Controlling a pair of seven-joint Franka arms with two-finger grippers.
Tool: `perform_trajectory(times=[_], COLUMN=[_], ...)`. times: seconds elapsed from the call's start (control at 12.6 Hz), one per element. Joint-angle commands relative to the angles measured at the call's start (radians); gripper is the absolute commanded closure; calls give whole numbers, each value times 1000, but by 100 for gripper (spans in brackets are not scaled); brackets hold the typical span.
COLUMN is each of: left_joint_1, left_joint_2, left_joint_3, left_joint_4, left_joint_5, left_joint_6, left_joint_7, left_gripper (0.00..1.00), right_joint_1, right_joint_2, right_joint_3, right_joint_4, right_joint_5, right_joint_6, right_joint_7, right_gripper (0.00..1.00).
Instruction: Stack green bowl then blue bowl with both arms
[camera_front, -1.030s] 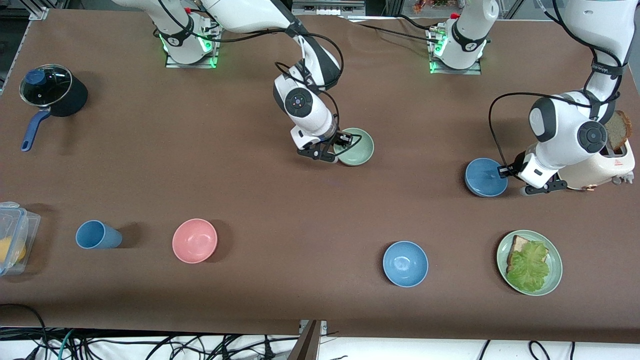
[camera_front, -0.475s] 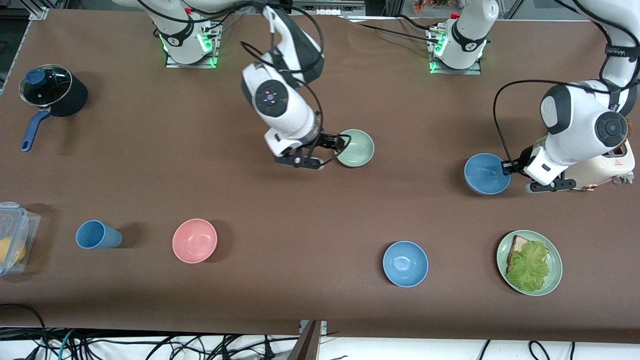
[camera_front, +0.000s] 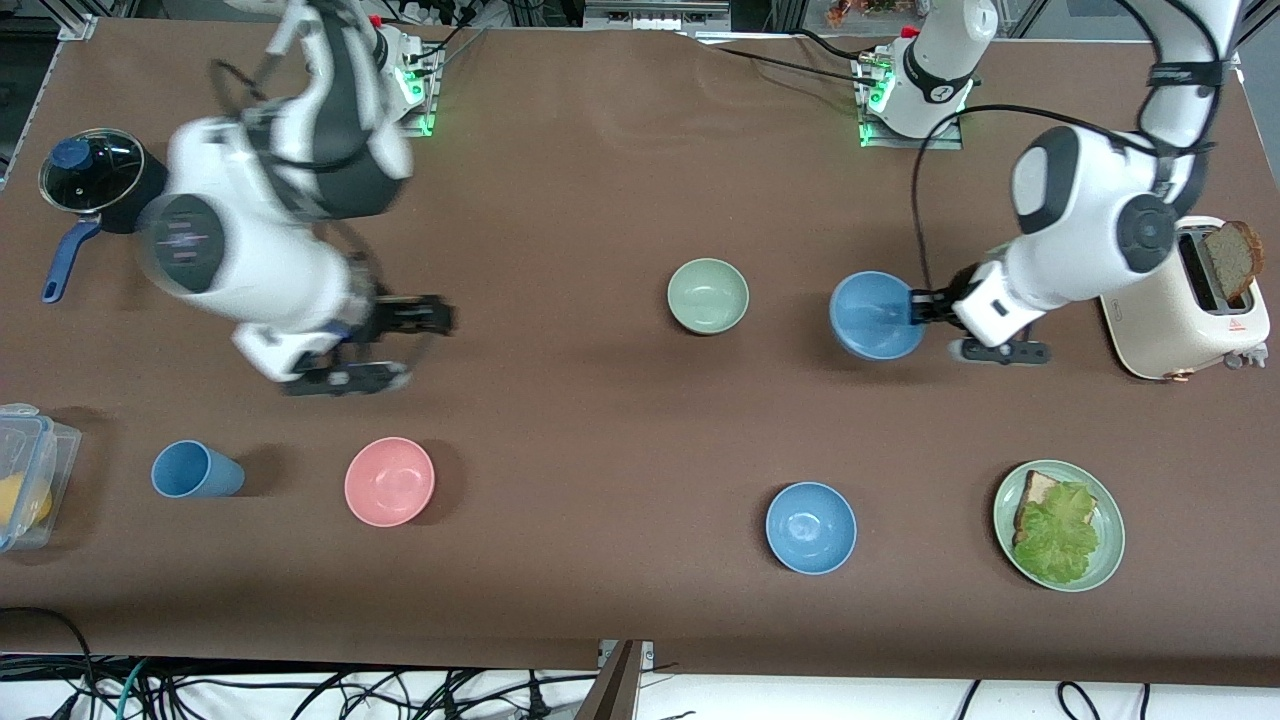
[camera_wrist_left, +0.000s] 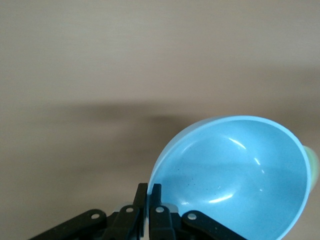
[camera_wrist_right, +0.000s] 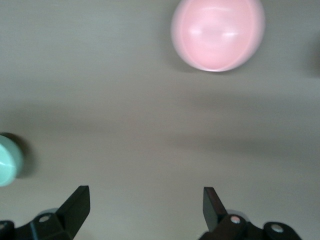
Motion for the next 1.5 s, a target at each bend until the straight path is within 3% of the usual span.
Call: perform_trajectory(times=[0.0, 0.24, 0.4, 0.48, 0.55, 0.63, 0.71, 0.79, 0.95, 1.11, 1.43], left_joint_1=[-88, -141, -177, -188, -199, -200, -199, -194, -164, -162, -162], left_joint_2=[100, 187, 226, 240, 246, 246, 228, 188, 139, 140, 149], left_joint_3=[-6, -38, -55, -57, -60, -75, -78, -80, -135, -149, -149], left_joint_4=[131, 188, 193, 188, 184, 176, 148, 113, 56, 35, 2], left_joint_5=[-33, -90, -90, -88, -88, -88, -90, -90, -90, -87, -76], left_joint_6=[-2, 45, 105, 127, 130, 131, 128, 121, 116, 124, 133], left_joint_7=[-56, -156, -159, -158, -156, -156, -155, -148, -147, -150, -144], left_gripper=[100, 100, 100, 100, 100, 100, 100, 100, 100, 100, 100], right_joint_1=[20, 17, -26, -64, -154, -293, -433, -521, -598, -747, -839], right_joint_2=[-5, -5, -14, -37, -71, -102, -131, -142, -165, -185, -261], right_joint_3=[-141, -243, -231, -187, -98, 45, 194, 293, 395, 537, 679], right_joint_4=[-7, -7, -7, -7, -7, 11, 52, 66, 69, 68, 16], right_joint_5=[7, 6, 7, 6, 1, -11, -69, -130, -259, -281, -414], right_joint_6=[-95, -166, -165, -157, -152, -145, -148, -149, -143, -125, -41], right_joint_7=[-102, -128, -127, -124, -124, -124, -124, -125, -124, -122, -124], right_gripper=[0, 0, 0, 0, 0, 0, 0, 0, 0, 0, 0])
